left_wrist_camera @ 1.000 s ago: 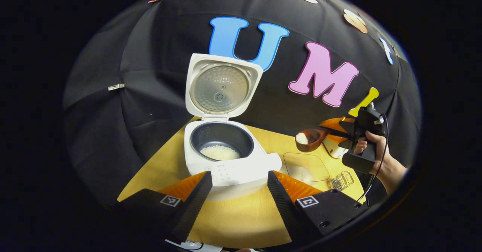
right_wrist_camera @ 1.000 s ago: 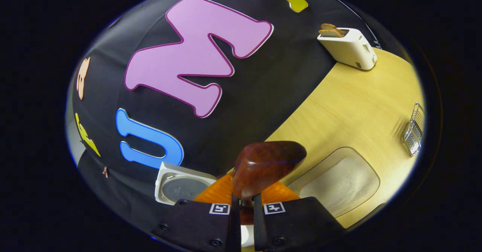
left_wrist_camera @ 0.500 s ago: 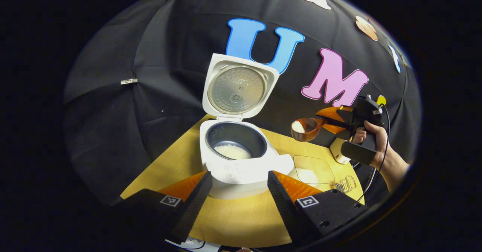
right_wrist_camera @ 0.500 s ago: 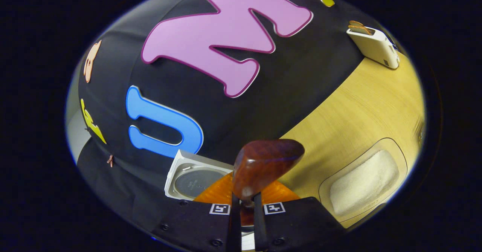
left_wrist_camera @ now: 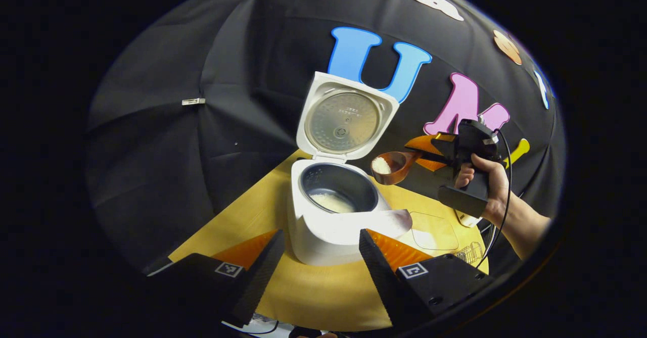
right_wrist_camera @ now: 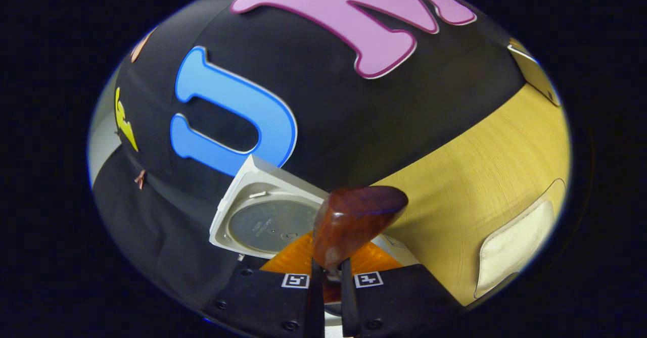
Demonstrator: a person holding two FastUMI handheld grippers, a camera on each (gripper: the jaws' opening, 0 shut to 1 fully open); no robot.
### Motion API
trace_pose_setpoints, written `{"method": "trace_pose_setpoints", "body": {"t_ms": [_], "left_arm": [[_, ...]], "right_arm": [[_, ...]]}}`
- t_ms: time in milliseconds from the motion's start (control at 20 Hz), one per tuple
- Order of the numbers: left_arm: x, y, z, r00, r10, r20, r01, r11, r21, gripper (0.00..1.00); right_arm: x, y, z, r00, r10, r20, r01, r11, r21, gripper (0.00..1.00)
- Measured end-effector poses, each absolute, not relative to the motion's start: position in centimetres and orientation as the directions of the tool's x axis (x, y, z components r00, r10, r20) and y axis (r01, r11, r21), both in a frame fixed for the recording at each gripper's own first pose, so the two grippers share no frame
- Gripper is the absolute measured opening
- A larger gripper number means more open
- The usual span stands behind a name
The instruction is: Close the left gripper, press the button to open the rice cooker; take a wooden spoon from the chopstick holder with the right hand, scoop a spoonful of rice and pour it into the rice cooker, then put the wooden spoon back into the chopstick holder.
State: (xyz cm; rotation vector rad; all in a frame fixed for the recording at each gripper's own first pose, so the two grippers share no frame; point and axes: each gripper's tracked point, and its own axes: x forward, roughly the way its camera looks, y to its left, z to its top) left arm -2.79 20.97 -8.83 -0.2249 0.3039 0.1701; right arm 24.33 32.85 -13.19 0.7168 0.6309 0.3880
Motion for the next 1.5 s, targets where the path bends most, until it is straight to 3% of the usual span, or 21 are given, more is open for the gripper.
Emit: {"method": "trace_pose_setpoints", "body": {"t_ms": [300, 450, 550, 750, 800, 1100, 1500], "left_arm": [[-3.6, 23.6, -9.2, 0.933, 0.176, -0.315, -0.246, 0.949, -0.199, 0.96], [-4.1, 24.4, -9.4, 0.929, 0.192, -0.316, -0.265, 0.942, -0.207, 0.92], [-4.5, 24.6, -9.7, 0.927, 0.199, -0.319, -0.274, 0.938, -0.211, 0.95], [-5.0, 25.3, -10.1, 0.924, 0.205, -0.322, -0.286, 0.931, -0.227, 0.92], [-5.0, 25.4, -10.1, 0.925, 0.209, -0.318, -0.289, 0.929, -0.229, 0.96], [-5.8, 26.0, -9.9, 0.924, 0.229, -0.305, -0.307, 0.921, -0.239, 0.96], [-6.3, 26.1, -9.4, 0.924, 0.243, -0.294, -0.314, 0.922, -0.225, 0.96]], "right_arm": [[24.1, 36.9, -15.3, 0.747, 0.518, -0.416, -0.287, 0.816, 0.502, 0.17], [23.4, 38.6, -16.0, 0.743, 0.522, -0.418, -0.376, 0.843, 0.385, 0.17], [22.8, 39.7, -16.0, 0.744, 0.527, -0.411, -0.443, 0.849, 0.288, 0.17], [21.5, 42.3, -15.8, 0.737, 0.559, -0.381, -0.587, 0.808, 0.049, 0.17], [21.1, 42.9, -15.9, 0.733, 0.568, -0.374, -0.614, 0.79, -0.003, 0.17], [18.8, 45.1, -15.5, 0.713, 0.622, -0.324, -0.698, 0.675, -0.24, 0.17], [18.5, 45.9, -13.9, 0.7, 0.636, -0.324, -0.694, 0.712, -0.102, 0.17]]}}
